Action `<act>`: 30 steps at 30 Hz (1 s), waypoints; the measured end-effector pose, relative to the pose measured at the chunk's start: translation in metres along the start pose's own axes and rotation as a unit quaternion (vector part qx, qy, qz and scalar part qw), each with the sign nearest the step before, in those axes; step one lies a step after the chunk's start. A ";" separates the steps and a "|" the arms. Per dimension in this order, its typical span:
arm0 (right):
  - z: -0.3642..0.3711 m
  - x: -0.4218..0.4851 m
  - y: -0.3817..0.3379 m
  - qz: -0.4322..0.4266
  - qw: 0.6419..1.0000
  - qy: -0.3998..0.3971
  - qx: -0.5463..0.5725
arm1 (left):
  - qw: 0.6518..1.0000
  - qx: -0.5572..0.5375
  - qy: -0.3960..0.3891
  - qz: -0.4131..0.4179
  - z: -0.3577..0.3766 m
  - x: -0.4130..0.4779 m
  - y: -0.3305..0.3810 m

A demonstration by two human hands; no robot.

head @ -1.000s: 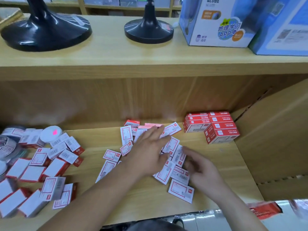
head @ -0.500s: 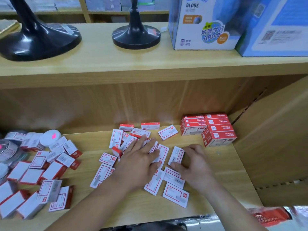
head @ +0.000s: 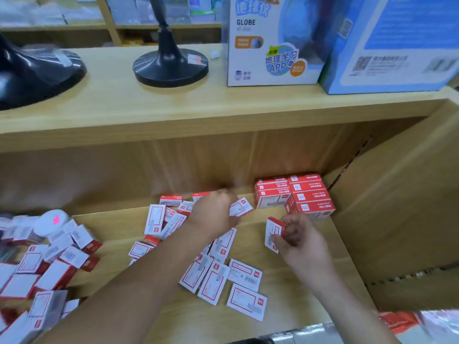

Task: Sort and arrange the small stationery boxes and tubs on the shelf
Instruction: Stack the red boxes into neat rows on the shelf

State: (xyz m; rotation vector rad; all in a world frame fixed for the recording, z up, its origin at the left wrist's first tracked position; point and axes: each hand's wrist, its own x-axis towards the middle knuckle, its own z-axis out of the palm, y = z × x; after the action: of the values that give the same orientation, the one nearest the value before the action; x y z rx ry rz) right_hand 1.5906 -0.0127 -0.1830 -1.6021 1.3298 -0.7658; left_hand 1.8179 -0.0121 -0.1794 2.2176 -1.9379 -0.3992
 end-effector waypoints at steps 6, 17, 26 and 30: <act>-0.003 -0.014 -0.001 -0.122 0.933 0.038 -0.338 | 0.998 -0.060 -0.030 0.019 0.001 -0.009 -0.004; -0.012 -0.025 0.041 -0.001 0.994 0.032 -0.101 | 0.988 -0.127 0.080 0.045 0.007 -0.029 -0.012; -0.007 -0.017 0.038 -0.043 0.988 -0.005 -0.148 | 0.984 0.080 0.154 0.040 -0.007 -0.001 -0.005; -0.004 -0.012 0.029 -0.056 0.982 0.000 -0.183 | 0.974 0.164 0.154 0.041 0.004 0.000 0.001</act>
State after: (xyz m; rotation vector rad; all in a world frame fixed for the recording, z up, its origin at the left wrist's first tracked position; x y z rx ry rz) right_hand 1.5722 -0.0027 -0.2071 -1.9782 1.4521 -0.6111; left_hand 1.8156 -0.0122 -0.1827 2.2052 -2.0271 0.2836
